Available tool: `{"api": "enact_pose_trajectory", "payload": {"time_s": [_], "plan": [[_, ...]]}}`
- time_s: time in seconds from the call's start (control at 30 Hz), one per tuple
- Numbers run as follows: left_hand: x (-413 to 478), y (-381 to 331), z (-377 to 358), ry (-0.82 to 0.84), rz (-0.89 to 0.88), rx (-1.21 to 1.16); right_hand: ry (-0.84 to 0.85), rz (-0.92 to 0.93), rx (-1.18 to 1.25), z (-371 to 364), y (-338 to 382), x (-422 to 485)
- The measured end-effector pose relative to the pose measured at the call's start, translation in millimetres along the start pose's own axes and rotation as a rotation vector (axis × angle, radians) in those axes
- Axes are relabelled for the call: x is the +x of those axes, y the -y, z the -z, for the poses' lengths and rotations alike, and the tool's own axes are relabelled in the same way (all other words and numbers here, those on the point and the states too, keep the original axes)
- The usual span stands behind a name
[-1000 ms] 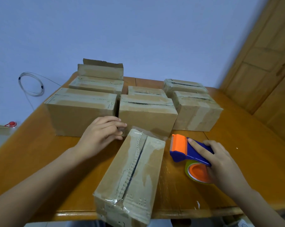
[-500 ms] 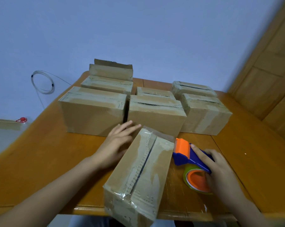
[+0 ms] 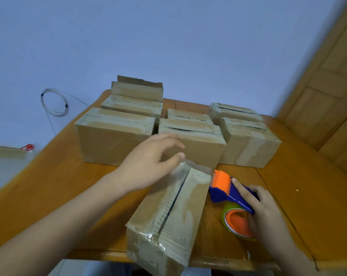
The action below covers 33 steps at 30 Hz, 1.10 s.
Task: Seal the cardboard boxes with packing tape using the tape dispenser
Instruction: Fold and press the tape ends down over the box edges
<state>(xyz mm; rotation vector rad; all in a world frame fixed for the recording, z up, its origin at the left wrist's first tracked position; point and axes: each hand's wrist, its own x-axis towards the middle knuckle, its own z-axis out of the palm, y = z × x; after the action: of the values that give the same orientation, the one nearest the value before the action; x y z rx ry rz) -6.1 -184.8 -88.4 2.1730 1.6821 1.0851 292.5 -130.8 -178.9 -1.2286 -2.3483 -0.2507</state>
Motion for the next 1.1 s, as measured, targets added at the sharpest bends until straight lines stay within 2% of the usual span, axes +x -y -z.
{"api": "enact_pose_trajectory", "payload": {"time_s": [0.1,0.2,0.3,0.73,0.97,1.1], "plan": [[2,-35,-4,0.261,-0.012,0.288,-0.018,-0.014,-0.010,0,7,-2],[3,-53,-19,0.352,0.037,0.486,-0.033,-0.016,-0.017,0,19,-2],[-3,-55,-29,0.415,0.102,0.580,-0.044,-0.030,0.006,0,34,-2],[-32,-10,0,0.388,0.078,0.611,-0.047,-0.060,0.026,-18,98,7],[-37,-5,-1,0.367,0.054,0.524,-0.025,-0.022,0.286,-13,95,5],[-37,-4,-3,0.389,0.104,0.529,-0.052,0.003,0.375,-16,86,3]]}}
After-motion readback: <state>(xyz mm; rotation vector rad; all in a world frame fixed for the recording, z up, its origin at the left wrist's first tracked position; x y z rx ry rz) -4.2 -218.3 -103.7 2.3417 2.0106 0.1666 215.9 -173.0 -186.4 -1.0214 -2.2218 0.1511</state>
